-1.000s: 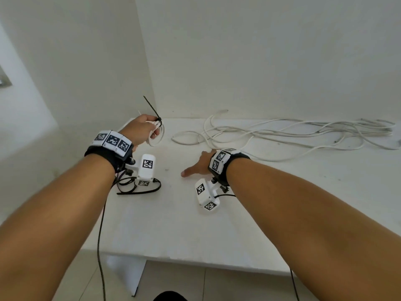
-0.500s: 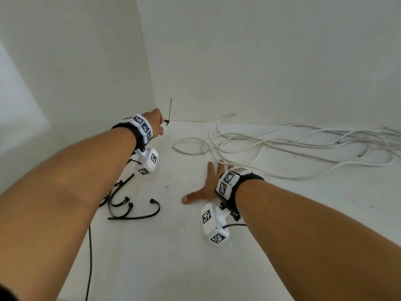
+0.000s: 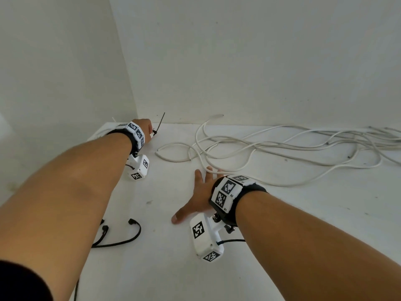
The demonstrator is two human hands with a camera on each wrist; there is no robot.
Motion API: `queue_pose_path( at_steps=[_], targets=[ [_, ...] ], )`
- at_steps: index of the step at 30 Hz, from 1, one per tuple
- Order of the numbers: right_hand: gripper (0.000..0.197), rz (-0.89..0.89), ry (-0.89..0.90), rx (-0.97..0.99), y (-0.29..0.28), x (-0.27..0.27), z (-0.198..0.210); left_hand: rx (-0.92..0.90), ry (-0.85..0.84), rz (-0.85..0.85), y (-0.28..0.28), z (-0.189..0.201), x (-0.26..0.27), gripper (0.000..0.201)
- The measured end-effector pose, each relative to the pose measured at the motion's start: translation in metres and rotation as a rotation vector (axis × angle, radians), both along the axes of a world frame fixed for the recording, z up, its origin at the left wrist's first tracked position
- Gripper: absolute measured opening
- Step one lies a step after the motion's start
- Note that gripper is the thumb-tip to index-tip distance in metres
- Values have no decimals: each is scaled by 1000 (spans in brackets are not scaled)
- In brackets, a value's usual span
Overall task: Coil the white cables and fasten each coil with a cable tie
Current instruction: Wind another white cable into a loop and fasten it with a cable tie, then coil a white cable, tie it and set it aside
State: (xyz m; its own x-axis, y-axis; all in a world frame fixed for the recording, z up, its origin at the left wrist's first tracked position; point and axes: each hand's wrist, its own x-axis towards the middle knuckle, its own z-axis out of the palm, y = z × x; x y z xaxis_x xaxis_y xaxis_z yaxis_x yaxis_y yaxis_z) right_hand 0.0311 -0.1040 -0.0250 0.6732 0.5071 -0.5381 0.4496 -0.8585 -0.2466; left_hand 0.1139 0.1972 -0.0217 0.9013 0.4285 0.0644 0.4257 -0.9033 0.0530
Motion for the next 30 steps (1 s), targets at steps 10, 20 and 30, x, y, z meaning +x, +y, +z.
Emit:
queue_pose_path(
  at_steps=[10,20,30],
  targets=[
    [147,-3,-18,9,0,-1,-1,-157,-209,-40,-16,12,-2,7],
    [147,-11,-34,29,0,-2,-6,-235,91,-91,-50,-3,5,15],
    [150,21,-84,-2,-1,2,-6,-945,-133,34,-85,26,-32,23]
  ],
)
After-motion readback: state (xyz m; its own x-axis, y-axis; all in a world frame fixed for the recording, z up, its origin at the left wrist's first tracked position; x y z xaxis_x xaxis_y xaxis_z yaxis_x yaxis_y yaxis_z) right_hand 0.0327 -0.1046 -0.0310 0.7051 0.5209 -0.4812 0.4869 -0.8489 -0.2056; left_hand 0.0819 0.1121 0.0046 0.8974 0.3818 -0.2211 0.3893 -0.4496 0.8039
